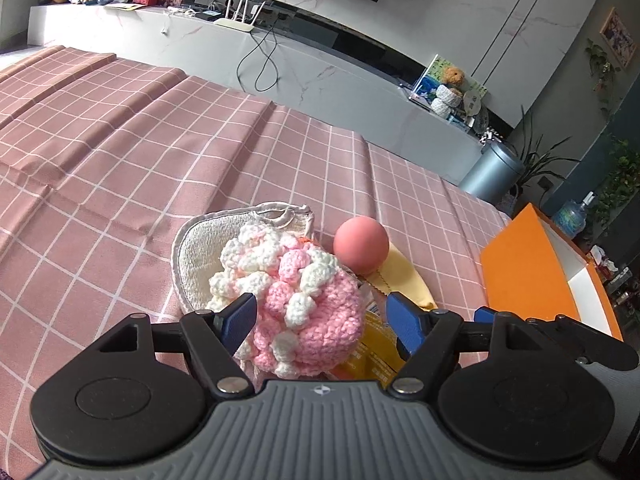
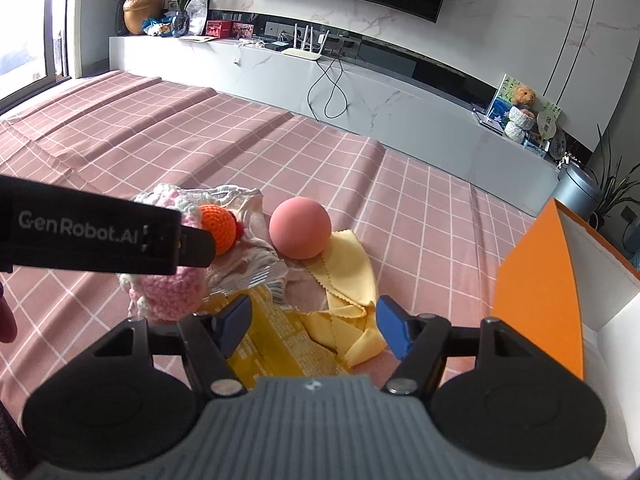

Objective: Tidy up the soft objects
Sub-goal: 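Grasp the pink-white crochet piece with the left tool while the right tool approaches the yellow packet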

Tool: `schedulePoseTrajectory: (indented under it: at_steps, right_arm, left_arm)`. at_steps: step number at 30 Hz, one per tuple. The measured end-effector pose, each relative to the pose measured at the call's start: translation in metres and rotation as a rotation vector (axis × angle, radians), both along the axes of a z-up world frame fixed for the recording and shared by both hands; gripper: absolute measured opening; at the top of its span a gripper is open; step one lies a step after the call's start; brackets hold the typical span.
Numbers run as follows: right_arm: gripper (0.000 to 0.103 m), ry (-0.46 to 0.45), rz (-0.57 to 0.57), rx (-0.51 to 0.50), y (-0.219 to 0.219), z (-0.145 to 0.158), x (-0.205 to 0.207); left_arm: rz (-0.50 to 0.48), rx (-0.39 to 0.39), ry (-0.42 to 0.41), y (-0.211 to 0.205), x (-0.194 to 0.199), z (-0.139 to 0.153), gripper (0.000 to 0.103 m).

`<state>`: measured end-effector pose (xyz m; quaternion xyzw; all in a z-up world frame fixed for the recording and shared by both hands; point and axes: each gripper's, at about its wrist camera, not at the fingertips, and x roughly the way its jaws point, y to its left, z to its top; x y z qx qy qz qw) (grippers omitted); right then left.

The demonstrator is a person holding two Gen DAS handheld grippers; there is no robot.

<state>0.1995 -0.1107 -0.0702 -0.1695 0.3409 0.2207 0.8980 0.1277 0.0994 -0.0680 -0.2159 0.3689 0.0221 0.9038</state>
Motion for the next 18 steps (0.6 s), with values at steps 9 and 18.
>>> schedulePoseTrajectory:
  at_steps: [9, 18]
  right_arm:
    - [0.068, 0.013, 0.095, 0.068, 0.025, -0.004, 0.001]
    - [0.071, 0.053, 0.106, 0.061, 0.015, -0.011, -0.004]
  left_arm:
    - [0.041, 0.082, 0.070, 0.000, 0.010, -0.004, 0.086]
    - [-0.001, 0.099, 0.096, 0.015, -0.011, -0.006, 0.056]
